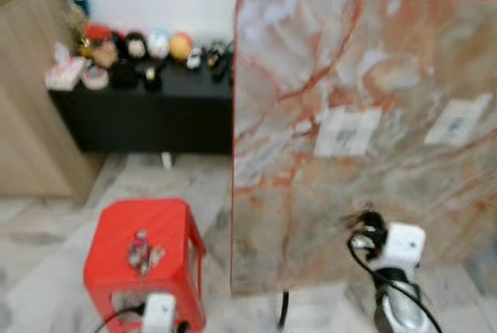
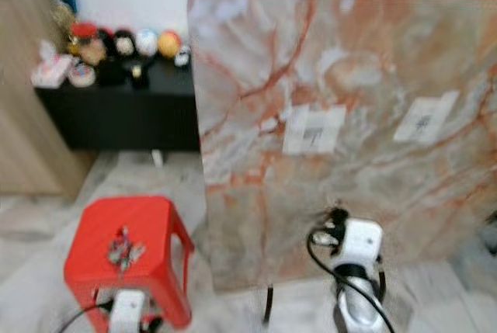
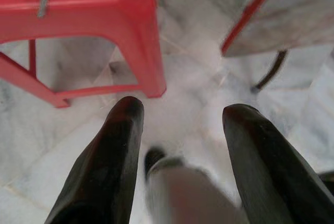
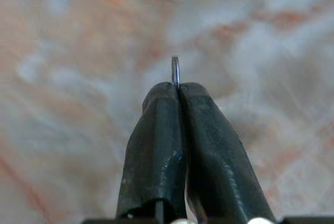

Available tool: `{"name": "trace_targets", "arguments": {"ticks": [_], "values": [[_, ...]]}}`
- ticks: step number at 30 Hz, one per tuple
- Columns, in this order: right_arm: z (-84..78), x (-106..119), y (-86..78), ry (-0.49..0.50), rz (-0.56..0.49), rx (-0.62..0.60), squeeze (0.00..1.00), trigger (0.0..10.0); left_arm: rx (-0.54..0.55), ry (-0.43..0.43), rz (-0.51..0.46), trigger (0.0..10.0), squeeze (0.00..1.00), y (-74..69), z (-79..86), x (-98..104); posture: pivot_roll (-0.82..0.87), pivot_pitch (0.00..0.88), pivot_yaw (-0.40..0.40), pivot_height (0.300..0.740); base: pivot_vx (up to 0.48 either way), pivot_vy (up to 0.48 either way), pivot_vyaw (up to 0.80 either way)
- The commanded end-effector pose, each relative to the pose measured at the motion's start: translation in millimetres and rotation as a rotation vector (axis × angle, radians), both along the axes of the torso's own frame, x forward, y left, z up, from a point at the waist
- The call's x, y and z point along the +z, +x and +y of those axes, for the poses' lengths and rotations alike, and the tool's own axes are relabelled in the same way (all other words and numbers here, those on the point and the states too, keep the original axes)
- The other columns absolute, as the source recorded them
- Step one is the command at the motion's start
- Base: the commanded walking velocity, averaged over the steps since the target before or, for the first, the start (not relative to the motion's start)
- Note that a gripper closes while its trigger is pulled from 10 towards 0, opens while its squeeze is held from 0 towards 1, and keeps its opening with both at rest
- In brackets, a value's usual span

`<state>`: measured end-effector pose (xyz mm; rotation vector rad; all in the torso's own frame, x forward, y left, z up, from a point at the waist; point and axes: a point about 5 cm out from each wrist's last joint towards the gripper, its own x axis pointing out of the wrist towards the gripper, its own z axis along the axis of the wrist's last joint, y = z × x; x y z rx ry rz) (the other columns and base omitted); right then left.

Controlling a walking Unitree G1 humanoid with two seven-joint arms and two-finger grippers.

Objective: Hang keys on a hook

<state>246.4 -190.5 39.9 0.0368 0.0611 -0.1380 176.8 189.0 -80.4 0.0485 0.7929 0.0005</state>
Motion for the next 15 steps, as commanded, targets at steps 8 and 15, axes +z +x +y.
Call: {"name": "trace_targets", "arguments": {"ticks": [8,15], "values": [[3.7,11,4.0,0.006,-0.041,-0.011,0.00,10.0,-0.004,0.020,0.038,10.0,0.00,-10.4,7.0,-4,0.07,0.000,-0.085,0.740,0.000,0.000,0.00],[0.0,34,10.7,-0.100,-0.145,-0.055,0.00,10.0,-0.005,0.021,0.046,10.0,0.00,-12.1,9.3,-5,0.07,0.000,-0.079,0.740,0.000,0.000,0.00]]}}
